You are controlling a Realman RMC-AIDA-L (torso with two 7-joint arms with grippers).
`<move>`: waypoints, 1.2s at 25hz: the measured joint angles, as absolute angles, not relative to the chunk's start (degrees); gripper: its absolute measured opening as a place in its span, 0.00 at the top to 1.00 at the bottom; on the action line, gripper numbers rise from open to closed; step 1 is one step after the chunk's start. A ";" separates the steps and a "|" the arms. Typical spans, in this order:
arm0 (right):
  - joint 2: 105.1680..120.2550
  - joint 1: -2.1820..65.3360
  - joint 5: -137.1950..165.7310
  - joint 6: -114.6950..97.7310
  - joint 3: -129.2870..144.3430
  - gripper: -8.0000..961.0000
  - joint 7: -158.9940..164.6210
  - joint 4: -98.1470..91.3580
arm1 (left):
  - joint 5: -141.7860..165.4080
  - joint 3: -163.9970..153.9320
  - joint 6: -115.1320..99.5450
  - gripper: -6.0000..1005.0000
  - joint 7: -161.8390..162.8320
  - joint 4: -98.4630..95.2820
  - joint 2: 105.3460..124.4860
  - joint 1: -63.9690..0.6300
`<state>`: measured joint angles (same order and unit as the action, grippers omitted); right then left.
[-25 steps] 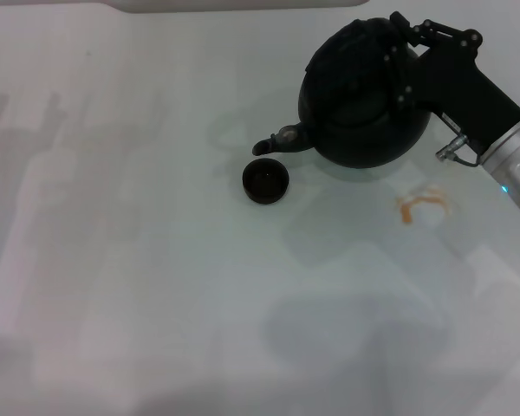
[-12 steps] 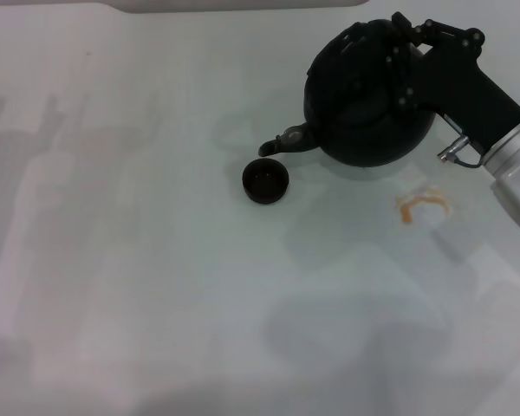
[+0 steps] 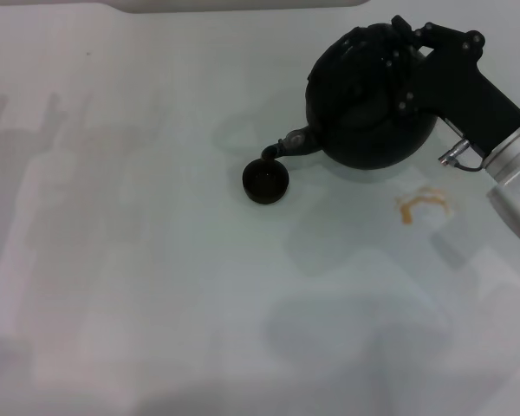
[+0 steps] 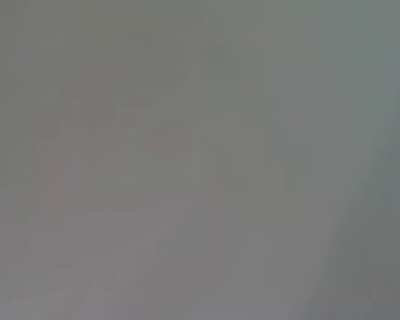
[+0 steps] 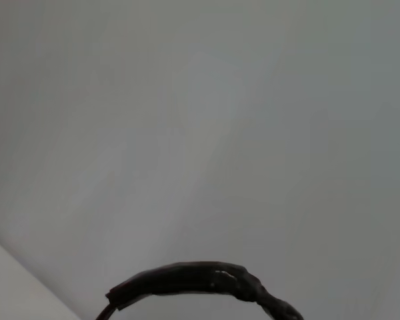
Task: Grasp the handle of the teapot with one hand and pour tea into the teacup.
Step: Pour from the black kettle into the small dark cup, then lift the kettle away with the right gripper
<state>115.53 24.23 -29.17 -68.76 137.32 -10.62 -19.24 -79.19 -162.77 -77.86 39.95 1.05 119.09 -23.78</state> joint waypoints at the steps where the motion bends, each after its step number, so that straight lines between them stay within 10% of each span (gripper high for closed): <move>1: 115.51 24.18 -29.17 -68.82 137.38 0.85 -10.99 -19.24 | -79.19 -162.77 -77.84 0.14 39.95 1.05 119.09 -23.83; 30: 115.58 24.04 -29.18 -69.74 137.62 0.86 -17.54 -19.34 | -79.34 -162.68 -77.78 0.14 39.99 1.05 119.00 -23.60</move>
